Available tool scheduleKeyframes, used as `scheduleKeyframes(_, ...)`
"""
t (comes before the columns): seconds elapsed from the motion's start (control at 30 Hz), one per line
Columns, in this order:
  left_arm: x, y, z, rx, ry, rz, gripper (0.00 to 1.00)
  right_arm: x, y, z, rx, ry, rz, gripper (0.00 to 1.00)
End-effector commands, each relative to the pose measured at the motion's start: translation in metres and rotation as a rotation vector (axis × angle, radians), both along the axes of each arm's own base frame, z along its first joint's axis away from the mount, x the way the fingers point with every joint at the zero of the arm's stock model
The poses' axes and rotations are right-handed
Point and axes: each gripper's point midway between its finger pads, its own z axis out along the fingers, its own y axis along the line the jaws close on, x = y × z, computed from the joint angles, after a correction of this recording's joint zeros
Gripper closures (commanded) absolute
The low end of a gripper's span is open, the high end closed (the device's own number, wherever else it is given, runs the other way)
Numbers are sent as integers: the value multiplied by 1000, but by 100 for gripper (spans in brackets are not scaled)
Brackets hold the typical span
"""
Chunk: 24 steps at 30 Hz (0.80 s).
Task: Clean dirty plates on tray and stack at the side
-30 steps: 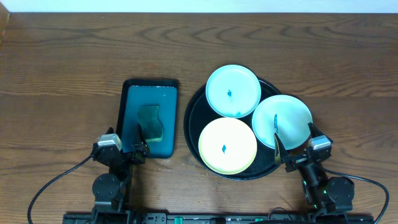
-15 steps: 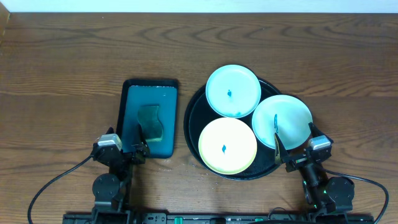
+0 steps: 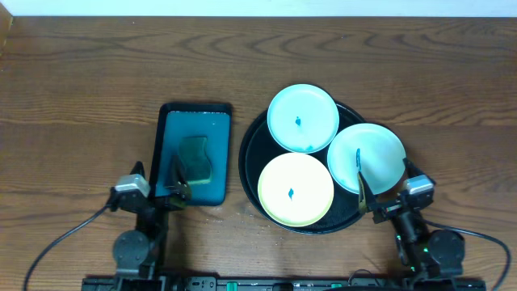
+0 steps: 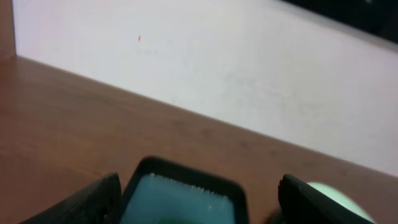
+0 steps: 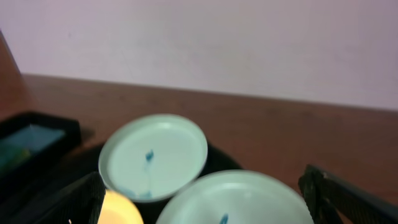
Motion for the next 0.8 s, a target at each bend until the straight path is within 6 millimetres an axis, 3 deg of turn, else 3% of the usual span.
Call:
scheduleKeyframes(0.0, -3, 2, 56, -3, -19, 8, 19, -2, 3, 55, 38, -31, 24, 1)
scheduleKeyframes(0.2, 20, -20, 88, 0, 256, -108, 19, 30, 13, 94, 28, 242, 61, 1)
scheduleKeyframes(0.33, 33, -25, 89, -6, 492, -131, 19, 58, 19, 102, 25, 507, 81, 1)
scheduleKeyframes(0.53, 52, -29, 58, -7, 754, -151, 19, 96, 25, 90, 10, 769, 99, 1)
scheduleKeyframes(0.77, 54, -35, -19, -39, 1076, -170, 20, 102, 49, 55, 95, 957, 221, 1)
